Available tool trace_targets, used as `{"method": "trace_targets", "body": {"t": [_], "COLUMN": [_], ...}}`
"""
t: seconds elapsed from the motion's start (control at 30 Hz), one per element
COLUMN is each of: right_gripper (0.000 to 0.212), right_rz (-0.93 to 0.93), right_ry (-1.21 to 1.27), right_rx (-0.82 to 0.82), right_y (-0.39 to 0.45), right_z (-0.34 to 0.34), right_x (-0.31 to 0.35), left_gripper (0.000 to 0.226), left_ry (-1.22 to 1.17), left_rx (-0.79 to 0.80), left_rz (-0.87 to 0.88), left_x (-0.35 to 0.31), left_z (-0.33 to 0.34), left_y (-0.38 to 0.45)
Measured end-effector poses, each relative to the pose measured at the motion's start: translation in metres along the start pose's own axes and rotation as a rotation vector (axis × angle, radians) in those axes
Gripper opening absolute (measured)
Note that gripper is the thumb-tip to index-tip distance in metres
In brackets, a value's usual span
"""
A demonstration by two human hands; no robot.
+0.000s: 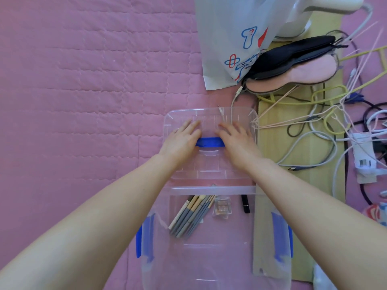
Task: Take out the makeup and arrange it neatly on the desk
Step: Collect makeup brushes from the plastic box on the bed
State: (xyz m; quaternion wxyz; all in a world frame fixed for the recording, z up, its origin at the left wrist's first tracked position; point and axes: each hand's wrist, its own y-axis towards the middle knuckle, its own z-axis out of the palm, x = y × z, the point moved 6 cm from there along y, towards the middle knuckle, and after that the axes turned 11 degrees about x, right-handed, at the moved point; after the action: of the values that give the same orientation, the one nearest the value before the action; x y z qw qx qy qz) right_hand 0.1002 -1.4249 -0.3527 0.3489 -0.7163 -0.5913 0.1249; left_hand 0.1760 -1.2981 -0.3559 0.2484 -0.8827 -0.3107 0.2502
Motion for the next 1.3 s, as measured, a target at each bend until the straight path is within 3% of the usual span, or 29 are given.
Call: {"method": "trace_targets", "body": {"t": [0.17, 0.33, 0.53, 0.77, 1.07, 1.17, 1.3], "right_gripper": [0.055, 0.048, 0.047, 0.048, 0.036, 0.037, 0.036], "right_rz": [-0.004, -0.027, -0.087, -0.058, -0.079, -0.056, 0.034], "right_ry": [0.106, 0.142, 0.115, 0.109, 0.179, 0.194, 0.231], "right_rx": [-0.079, -0.173, -0.312, -0.362, -0.343, -0.274, -0.141], "right_y": [-0.016, -0.043, -0.085, -0.149, -0.217, -0.222, -0.216], "right_z": [-0.015, -0.035, -0.047, -0.037, 0.028, 0.053, 0.080], "right_x": [0.000, 0.017, 0.038, 0.055, 0.073, 0.073, 0.066], "left_gripper": [0.046, 0.045, 0.039, 0.032, 0.039, 0.041, 0.024], "left_ry": [-0.103, -0.232, -0.232, -0.291, -0.320, -0.397, -0.501], "left_rx": [0.014, -0.035, -0.205, -0.425, -0.409, -0.359, -0.285], "left_rz": [-0.020, -0.049, 0.036, 0.075, 0.110, 0.039, -0.123], "left_x": [0.002, -0.008, -0.031, -0.046, -0.080, -0.079, -0.072], "left_z": [-0.011, -0.028, -0.044, -0.045, 0.012, 0.042, 0.069], "left_y": [-0.020, -0.046, -0.089, -0.159, -0.235, -0.234, -0.213]}}
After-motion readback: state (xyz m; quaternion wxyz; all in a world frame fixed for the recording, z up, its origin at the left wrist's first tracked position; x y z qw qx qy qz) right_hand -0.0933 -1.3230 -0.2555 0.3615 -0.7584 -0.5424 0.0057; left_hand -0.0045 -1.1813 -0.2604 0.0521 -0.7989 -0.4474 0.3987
